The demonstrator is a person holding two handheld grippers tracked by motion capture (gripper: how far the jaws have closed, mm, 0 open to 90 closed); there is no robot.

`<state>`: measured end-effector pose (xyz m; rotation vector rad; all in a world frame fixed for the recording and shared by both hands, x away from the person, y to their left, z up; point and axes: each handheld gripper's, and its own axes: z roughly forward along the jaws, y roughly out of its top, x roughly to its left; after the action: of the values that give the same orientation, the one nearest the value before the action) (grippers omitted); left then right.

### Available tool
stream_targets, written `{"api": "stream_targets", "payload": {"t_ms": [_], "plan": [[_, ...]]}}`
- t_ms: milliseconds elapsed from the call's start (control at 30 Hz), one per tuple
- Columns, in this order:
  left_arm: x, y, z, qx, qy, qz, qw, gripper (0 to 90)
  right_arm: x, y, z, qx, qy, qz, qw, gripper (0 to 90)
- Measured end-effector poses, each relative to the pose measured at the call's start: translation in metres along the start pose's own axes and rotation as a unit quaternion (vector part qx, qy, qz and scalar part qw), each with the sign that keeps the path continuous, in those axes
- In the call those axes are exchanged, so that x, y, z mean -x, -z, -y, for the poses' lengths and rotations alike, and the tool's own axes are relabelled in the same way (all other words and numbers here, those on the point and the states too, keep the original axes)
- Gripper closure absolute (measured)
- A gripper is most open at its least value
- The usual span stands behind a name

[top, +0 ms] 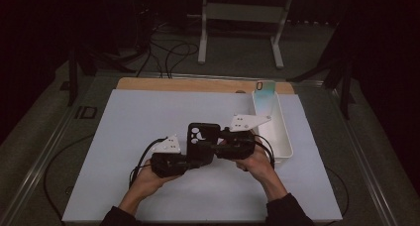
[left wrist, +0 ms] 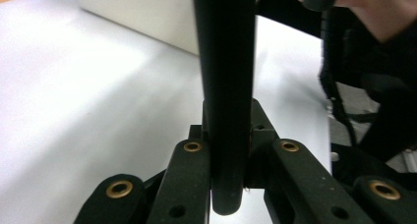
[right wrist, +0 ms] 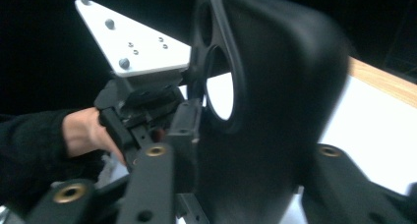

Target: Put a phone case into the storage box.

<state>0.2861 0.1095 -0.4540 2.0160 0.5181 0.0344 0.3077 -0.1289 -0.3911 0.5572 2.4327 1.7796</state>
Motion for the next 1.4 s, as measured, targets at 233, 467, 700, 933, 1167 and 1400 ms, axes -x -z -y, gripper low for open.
{"api": "stream_targets", "payload": {"t_ms": [233, 467, 700, 933, 1167, 1400], "plan": [[0.001, 0.002, -0.001, 0.003, -0.002, -0.016, 0.9999, 85.3, -0.002, -0.006, 0.001, -0.006, -0.013, 0.018, 0.9997, 37.9], [-0.001, 0.006, -0.001, 0.014, 0.005, -0.034, 0.9993, 85.6, 0.000, -0.004, 0.003, -0.011, -0.028, 0.052, 0.9982, 22.0], [-0.003, 0.009, -0.001, 0.021, 0.014, -0.062, 0.9977, 85.5, -0.001, 0.000, 0.004, -0.010, -0.041, 0.080, 0.9959, 14.6], [-0.005, 0.009, 0.000, 0.020, 0.026, -0.088, 0.9956, 85.4, -0.002, 0.000, 0.004, -0.009, -0.048, 0.099, 0.9939, 10.8], [-0.006, 0.009, 0.000, 0.019, 0.029, -0.107, 0.9936, 85.4, -0.007, -0.003, 0.000, -0.001, -0.033, 0.137, 0.9900, 10.1], [-0.005, 0.008, 0.000, 0.017, 0.026, -0.116, 0.9928, 85.4, -0.017, -0.014, -0.015, 0.019, -0.029, 0.164, 0.9858, 10.1]]}}
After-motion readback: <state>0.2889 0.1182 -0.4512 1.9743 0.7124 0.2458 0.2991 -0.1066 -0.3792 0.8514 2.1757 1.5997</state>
